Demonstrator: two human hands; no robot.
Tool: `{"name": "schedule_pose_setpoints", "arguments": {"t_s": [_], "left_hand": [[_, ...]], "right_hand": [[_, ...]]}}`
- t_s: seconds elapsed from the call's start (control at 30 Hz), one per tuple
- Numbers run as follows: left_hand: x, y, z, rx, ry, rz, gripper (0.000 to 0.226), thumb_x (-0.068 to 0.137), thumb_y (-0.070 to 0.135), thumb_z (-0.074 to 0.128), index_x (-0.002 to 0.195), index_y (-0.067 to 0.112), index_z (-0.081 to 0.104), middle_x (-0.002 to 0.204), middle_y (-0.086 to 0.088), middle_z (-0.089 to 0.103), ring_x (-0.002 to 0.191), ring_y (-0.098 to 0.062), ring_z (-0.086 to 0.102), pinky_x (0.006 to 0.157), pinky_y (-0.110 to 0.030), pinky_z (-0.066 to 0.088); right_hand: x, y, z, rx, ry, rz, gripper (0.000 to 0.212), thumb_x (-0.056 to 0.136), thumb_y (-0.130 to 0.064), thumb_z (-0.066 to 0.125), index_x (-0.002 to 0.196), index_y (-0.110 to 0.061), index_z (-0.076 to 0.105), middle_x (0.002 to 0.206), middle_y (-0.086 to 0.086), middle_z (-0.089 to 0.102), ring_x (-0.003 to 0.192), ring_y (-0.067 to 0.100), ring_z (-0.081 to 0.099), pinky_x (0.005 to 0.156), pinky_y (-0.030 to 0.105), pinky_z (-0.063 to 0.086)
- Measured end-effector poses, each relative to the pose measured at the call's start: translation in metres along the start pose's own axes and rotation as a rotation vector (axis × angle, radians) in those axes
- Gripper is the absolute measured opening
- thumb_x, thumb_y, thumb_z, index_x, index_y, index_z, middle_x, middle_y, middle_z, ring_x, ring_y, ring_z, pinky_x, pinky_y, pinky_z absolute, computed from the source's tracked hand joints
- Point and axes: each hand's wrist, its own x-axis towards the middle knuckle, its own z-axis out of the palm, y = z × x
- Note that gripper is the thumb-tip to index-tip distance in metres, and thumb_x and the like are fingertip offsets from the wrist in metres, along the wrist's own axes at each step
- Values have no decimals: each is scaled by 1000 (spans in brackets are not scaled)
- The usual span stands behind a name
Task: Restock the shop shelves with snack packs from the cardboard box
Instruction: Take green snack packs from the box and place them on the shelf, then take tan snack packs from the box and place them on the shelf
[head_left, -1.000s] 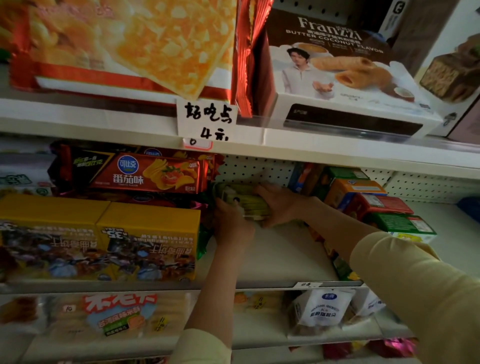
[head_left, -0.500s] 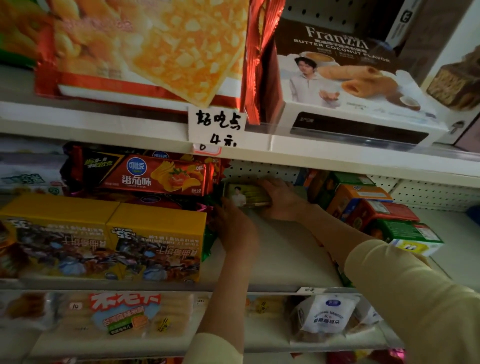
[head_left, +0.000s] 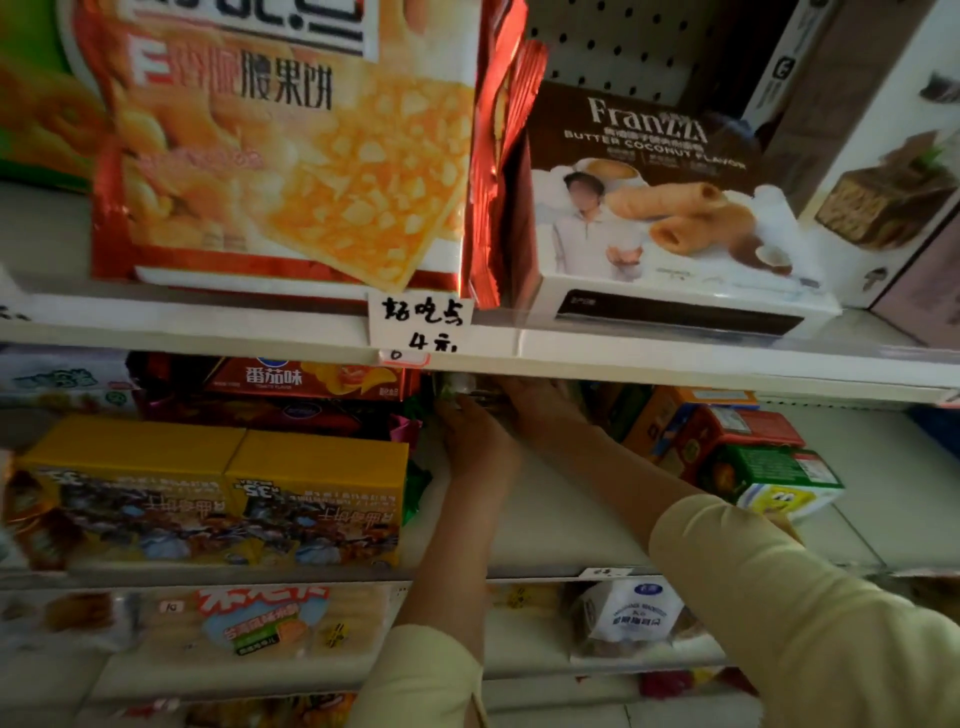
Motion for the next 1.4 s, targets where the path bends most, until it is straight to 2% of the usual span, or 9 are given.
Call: {"name": "schedule_pose_setpoints", "arguments": {"t_s": [0.07,0.17,0.33,0.57,0.7,0.83,0.97,1.1,1.4], "left_hand": [[-13,5,-12,28,-11,11,56,93,3,47,144,-3,23,148,-23,21,133,-38,33,108,-39,32],[-38,22,-31,168,-102,-12,70,92,7,50,149,-1,11,154,-21,17,141,-32,25,113,-33,24],[-89,58,-60,308,-242,-5,45,94,7,45,138,3,37,137,-19,46,124,-32,49,102,-36,43],[-141,103,-61,532,-394,111,50,95,8,46,144,8,33,142,-15,44,128,-30,47,104,-37,41],[-169,120,-26,588,-544,227,44,97,13,39,140,9,39,139,-17,48,126,-32,48,106,-39,40],[-203,134,27,696,-776,383,43,93,9,48,135,8,42,133,-18,53,123,-33,50,100,-35,40],[-246,146,101,776,-950,533,45,92,18,48,136,11,43,134,-19,52,127,-36,47,102,-37,41],[-294,165,163,837,-1071,678,38,95,21,45,131,9,48,127,-18,56,118,-34,53,96,-38,43],[-376,212,318,929,-1230,684,36,96,20,44,127,4,50,131,-20,55,122,-34,51,98,-36,41]], "right_hand": [[-17,-6,2,64,53,23,57,94,-22,51,147,-25,32,154,10,29,142,31,24,115,39,18],[-48,-17,-8,131,-58,66,65,88,-17,55,147,-25,30,154,9,27,142,34,21,114,42,23],[-118,-41,-58,117,-138,-20,56,91,-17,50,144,-18,33,147,7,39,136,25,33,111,37,24],[-186,-35,-115,280,-140,84,44,88,-11,53,132,-6,47,127,15,54,118,29,49,97,34,39],[-229,-2,-122,457,-154,248,58,81,-10,59,137,-6,44,128,15,55,119,28,51,99,39,44],[-293,43,-120,561,-147,473,42,78,-8,59,120,-13,55,119,8,60,109,24,58,90,32,48],[-366,98,-113,586,-103,720,40,82,-8,58,122,-10,58,119,10,58,112,25,54,91,26,39],[-434,153,-109,642,-37,945,38,85,-13,56,123,-9,54,119,10,55,115,27,53,94,31,42],[-544,278,-87,772,1,1264,28,87,-28,57,108,-10,60,110,8,61,102,24,57,82,29,45]]}}
